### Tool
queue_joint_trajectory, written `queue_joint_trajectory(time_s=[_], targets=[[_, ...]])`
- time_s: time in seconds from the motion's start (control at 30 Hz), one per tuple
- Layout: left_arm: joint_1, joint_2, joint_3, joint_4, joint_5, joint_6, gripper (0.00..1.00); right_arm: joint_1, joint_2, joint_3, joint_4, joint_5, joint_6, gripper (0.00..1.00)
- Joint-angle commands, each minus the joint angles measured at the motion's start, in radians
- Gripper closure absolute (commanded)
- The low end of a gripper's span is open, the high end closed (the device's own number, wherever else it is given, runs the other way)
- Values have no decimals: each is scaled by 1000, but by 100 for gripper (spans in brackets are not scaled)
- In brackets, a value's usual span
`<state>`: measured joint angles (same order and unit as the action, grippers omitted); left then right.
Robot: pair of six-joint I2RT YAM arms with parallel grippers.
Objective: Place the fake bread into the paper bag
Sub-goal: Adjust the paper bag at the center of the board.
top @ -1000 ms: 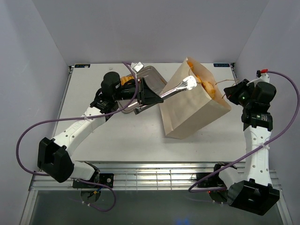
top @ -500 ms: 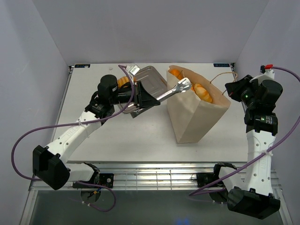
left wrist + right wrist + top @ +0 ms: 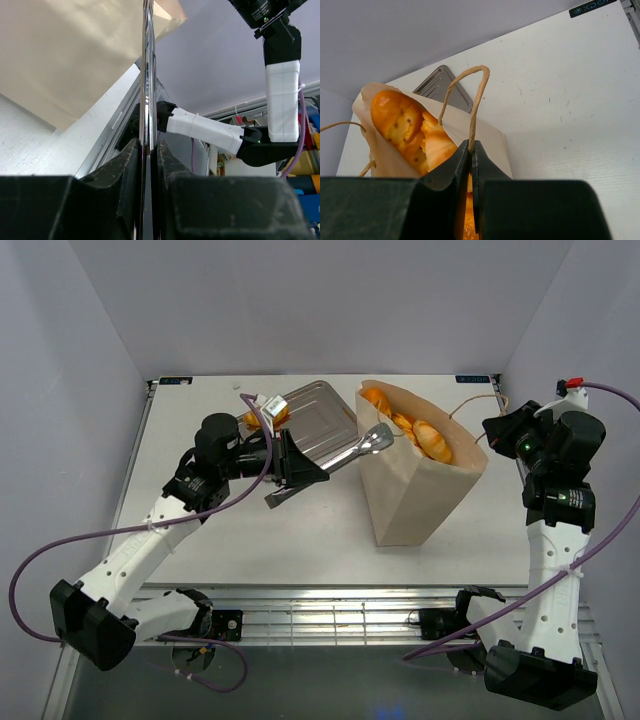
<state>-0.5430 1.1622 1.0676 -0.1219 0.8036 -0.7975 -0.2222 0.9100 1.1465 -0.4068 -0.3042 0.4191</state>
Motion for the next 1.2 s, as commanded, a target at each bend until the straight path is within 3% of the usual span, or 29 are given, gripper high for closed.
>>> queue_joint_trajectory(time_s=[0.0, 0.17, 0.43, 0.73, 1.17], targets=[[5, -85, -20, -100, -26, 64, 79, -2, -20, 88, 8, 40, -37, 92], [5, -137, -37, -145, -3, 73, 68, 0, -19, 117, 6, 33, -34, 92], [5, -188, -87, -136, 26, 50, 61, -2, -25, 153, -27, 54, -59, 92], [5, -248, -132, -143, 65, 43, 59, 0, -28, 139, -33, 66, -72, 92], [8, -308, -32, -317, 17, 126, 56, 0, -10, 140, -44, 82, -83, 92]])
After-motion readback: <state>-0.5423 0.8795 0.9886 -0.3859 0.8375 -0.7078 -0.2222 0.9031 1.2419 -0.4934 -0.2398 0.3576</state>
